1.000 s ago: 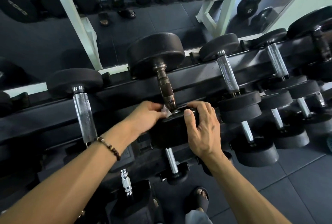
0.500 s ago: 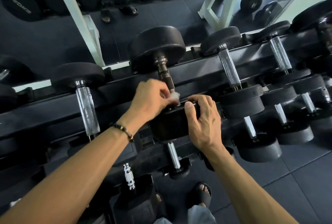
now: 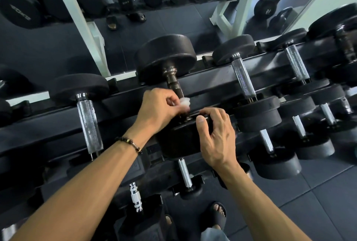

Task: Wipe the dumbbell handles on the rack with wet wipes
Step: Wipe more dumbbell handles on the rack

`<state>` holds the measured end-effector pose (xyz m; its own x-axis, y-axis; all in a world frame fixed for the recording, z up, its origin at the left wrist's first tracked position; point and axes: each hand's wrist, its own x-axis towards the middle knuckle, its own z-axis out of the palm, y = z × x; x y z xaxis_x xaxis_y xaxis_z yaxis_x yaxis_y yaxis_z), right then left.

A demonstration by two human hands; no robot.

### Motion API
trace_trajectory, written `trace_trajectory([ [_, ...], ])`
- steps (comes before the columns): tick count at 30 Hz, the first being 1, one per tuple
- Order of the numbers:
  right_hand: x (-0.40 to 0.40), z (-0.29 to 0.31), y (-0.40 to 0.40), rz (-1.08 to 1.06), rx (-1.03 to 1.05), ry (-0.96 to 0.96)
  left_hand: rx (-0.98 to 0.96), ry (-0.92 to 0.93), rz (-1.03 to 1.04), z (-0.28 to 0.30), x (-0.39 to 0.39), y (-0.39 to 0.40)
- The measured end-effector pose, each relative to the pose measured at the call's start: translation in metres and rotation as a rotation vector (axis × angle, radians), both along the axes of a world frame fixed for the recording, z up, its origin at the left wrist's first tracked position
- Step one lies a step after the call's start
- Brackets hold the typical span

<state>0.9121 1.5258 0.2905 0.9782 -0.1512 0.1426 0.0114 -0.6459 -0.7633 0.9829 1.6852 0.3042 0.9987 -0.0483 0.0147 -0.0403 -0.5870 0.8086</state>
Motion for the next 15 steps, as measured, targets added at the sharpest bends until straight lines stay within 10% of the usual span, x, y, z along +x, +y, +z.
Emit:
trace_trajectory([
  [3, 0.0, 0.0, 0.0, 0.005, 0.005, -0.002, -0.008, -0.145, 0.102, 0.008, 0.016, -0.004],
  [9, 0.0, -0.001, -0.001, 0.011, 0.003, -0.001, 0.162, -0.057, -0.323, 0.01, -0.005, 0.0],
  [15, 0.001, -0.003, -0.002, 0.012, 0.008, -0.003, 0.08, -0.167, 0.102, 0.011, 0.03, 0.004],
])
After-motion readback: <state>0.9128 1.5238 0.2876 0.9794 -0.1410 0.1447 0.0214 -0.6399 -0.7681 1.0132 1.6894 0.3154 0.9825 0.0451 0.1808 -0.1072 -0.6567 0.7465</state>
